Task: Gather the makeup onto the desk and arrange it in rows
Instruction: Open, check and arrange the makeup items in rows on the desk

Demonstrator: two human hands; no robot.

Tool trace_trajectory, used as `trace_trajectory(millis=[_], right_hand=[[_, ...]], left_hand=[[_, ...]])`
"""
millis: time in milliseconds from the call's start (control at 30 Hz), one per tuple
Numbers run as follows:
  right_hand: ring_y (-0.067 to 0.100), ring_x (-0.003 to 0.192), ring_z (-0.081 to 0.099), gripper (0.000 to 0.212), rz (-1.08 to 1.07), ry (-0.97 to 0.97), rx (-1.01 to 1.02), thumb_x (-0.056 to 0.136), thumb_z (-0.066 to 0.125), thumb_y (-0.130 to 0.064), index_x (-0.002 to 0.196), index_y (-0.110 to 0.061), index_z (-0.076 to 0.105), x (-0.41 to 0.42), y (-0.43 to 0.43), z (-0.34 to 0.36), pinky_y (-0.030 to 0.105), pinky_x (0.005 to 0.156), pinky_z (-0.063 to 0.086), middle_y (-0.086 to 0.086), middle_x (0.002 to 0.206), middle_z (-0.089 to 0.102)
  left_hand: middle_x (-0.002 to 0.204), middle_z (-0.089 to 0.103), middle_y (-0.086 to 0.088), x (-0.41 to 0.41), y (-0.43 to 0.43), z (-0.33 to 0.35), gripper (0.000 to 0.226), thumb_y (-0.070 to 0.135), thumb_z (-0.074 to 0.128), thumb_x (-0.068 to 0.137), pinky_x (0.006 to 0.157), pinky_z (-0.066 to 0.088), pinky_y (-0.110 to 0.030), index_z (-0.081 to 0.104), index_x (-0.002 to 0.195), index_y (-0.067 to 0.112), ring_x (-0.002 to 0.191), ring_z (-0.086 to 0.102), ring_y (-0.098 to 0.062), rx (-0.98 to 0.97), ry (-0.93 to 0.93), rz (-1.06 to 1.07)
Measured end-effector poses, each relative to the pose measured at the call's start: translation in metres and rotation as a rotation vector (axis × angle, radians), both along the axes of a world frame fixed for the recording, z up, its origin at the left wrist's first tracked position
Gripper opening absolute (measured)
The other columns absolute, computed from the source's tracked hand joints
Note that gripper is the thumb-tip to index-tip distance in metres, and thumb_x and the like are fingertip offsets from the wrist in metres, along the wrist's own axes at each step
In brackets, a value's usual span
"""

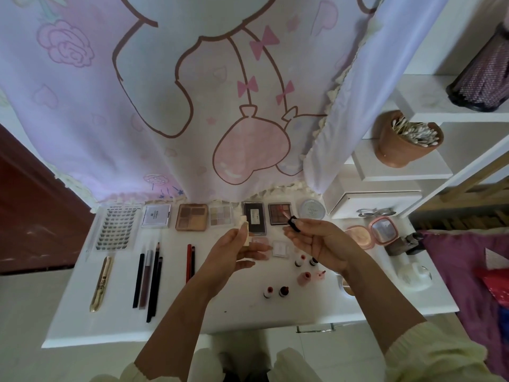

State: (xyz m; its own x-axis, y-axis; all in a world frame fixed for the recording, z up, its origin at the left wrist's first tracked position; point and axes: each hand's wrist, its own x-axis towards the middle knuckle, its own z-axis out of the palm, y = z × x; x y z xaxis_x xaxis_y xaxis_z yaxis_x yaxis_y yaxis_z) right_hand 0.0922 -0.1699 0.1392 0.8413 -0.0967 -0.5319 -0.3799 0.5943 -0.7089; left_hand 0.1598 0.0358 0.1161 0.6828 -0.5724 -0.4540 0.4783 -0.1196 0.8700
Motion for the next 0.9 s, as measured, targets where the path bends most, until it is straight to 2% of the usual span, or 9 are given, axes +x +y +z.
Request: trace_trajectory(millis=[100, 267, 367, 433, 533, 633, 700, 800, 900], right_hand=[[0.022, 0.08, 0.073, 0.02, 0.017, -0.017, 0.021, 0.095, 0.049, -0.008, 0.101, 0.003, 0.065, 0.0, 0.0, 0.0, 0.025, 0.066, 0.059, 0.019, 0.09, 0.073], [0.022, 0.074, 0.072, 0.026, 0.046, -0.04, -0.021, 0.099, 0.045, -0.015, 0.105, 0.003, 0.063, -0.001, -0.008, 0.006, 0.026, 0.064, 0.059, 0.018, 0.085, 0.071], [0.029, 0.092, 0.071, 0.025, 0.08, -0.051, -0.079, 0.099, 0.047, -0.015, 0.108, 0.002, 0.063, -0.001, -0.016, 0.008, 0.03, 0.075, 0.06, 0.024, 0.101, 0.07], [0.027, 0.1, 0.069, 0.022, 0.134, -0.049, -0.204, 0.095, 0.055, -0.015, 0.108, -0.002, 0.066, -0.001, -0.02, 0.008, 0.028, 0.079, 0.058, 0.019, 0.108, 0.07], [0.006, 0.071, 0.06, 0.018, 0.214, 0.018, -0.601, 0.086, 0.07, -0.02, 0.101, -0.011, 0.074, -0.001, -0.023, 0.006, 0.012, 0.059, 0.046, 0.004, 0.086, 0.068], [0.007, 0.054, 0.044, 0.019, 0.349, 0.069, -0.878, 0.078, 0.079, -0.025, 0.095, -0.016, 0.076, 0.004, -0.022, -0.006, 0.014, 0.05, 0.035, 0.007, 0.07, 0.056], [0.005, 0.053, 0.048, 0.02, 0.469, 0.071, -1.004, 0.077, 0.08, -0.026, 0.094, -0.016, 0.075, 0.008, -0.018, -0.018, 0.012, 0.05, 0.036, 0.004, 0.069, 0.061], [-0.004, 0.057, 0.055, 0.022, 0.64, 0.079, -1.172, 0.08, 0.078, -0.025, 0.098, -0.015, 0.071, 0.015, -0.007, -0.036, 0.006, 0.054, 0.04, -0.013, 0.073, 0.062], [0.006, 0.076, 0.061, 0.024, 0.77, 0.081, -1.279, 0.081, 0.076, -0.023, 0.102, -0.013, 0.071, 0.021, 0.0, -0.059, 0.016, 0.071, 0.046, -0.006, 0.088, 0.066]], left_hand=[[0.102, 0.074, -0.003, 0.003, -0.002, 0.0, 0.034, 0.04, 0.033, 0.101, 0.084, 0.052, -0.034, 0.051, 0.113, 0.014, 0.093, 0.071, -0.018, -0.006, -0.004, -0.005], [0.107, 0.066, 0.005, 0.006, -0.005, -0.005, 0.033, 0.039, 0.034, 0.101, 0.085, 0.052, -0.027, 0.059, 0.109, 0.018, 0.101, 0.062, -0.011, 0.093, -0.129, 0.015], [0.102, 0.065, 0.003, 0.009, -0.005, -0.009, 0.026, 0.036, 0.043, 0.099, 0.09, 0.052, -0.033, 0.062, 0.104, 0.019, 0.101, 0.061, -0.014, 0.119, -0.187, 0.081], [0.096, 0.069, 0.001, 0.012, -0.004, -0.011, 0.021, 0.032, 0.05, 0.097, 0.088, 0.053, -0.033, 0.065, 0.1, 0.018, 0.096, 0.065, -0.016, 0.105, -0.198, 0.107], [0.095, 0.072, 0.005, 0.014, -0.003, -0.021, 0.014, 0.029, 0.058, 0.093, 0.086, 0.053, -0.028, 0.068, 0.099, 0.022, 0.093, 0.068, -0.012, 0.141, -0.272, 0.068], [0.09, 0.073, 0.013, 0.01, -0.002, -0.034, 0.01, 0.029, 0.064, 0.089, 0.078, 0.048, -0.017, 0.069, 0.097, 0.029, 0.087, 0.066, 0.002, 0.226, -0.352, -0.003], [0.088, 0.07, 0.02, 0.007, -0.003, -0.045, 0.011, 0.035, 0.065, 0.087, 0.074, 0.044, -0.011, 0.068, 0.097, 0.035, 0.083, 0.063, 0.012, 0.308, -0.411, -0.077], [0.088, 0.067, 0.025, 0.002, -0.007, -0.066, 0.013, 0.041, 0.07, 0.082, 0.076, 0.045, -0.013, 0.065, 0.095, 0.041, 0.082, 0.063, 0.01, 0.418, -0.45, -0.117], [0.097, 0.065, 0.021, -0.004, -0.01, -0.087, 0.025, 0.037, 0.073, 0.081, 0.079, 0.043, -0.014, 0.069, 0.105, 0.03, 0.086, 0.058, 0.009, 0.49, -0.464, -0.103]])
